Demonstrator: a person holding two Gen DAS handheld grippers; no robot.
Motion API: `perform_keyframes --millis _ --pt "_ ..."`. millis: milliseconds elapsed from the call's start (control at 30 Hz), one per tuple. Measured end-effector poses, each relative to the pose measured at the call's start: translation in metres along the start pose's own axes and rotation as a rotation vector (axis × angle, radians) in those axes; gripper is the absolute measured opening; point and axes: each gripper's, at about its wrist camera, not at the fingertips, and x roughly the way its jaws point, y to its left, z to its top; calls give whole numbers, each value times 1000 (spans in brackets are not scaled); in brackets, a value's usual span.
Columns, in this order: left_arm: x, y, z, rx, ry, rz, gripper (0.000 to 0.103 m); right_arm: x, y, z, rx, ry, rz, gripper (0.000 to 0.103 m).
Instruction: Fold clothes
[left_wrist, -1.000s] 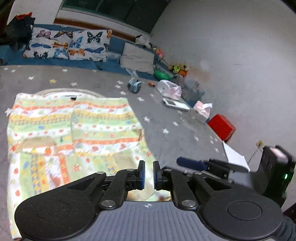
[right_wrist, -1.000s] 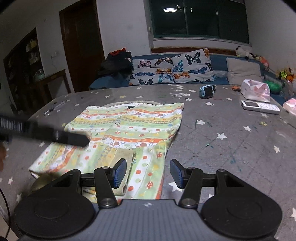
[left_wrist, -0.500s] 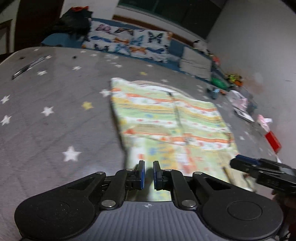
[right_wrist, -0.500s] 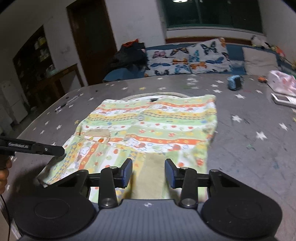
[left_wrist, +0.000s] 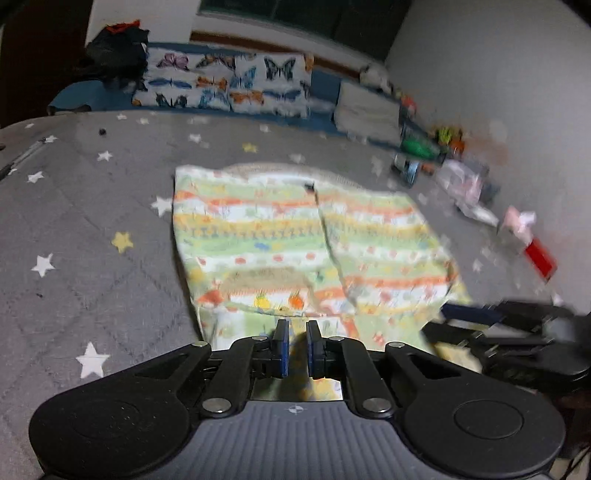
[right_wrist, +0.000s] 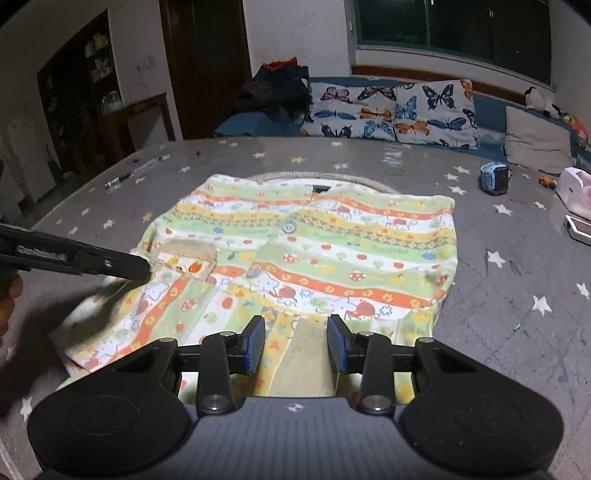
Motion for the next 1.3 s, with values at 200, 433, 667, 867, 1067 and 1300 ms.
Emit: perform_keyframes --millis 200,433,667,867,1067,1300 --pt "-27 -13 -14 45 3 -47 16 -23 12 -9 -72 0 21 37" --pt "-47 -51 -54 167 41 -48 25 -39 24 -37 -154 48 6 38" --pt "-48 -62 -69 212 45 33 25 -45 35 -43 -193 15 2 38" --pt "-77 -70 -67 153 46 7 56 -62 32 -47 -208 -8 -5 44" --pt "-72 -71 -76 41 137 -46 54 -82 30 -57 -283 -1 -34 49" --pt "-62 -68 -78 -20 179 -93 17 -97 27 -79 -376 30 -44 54"
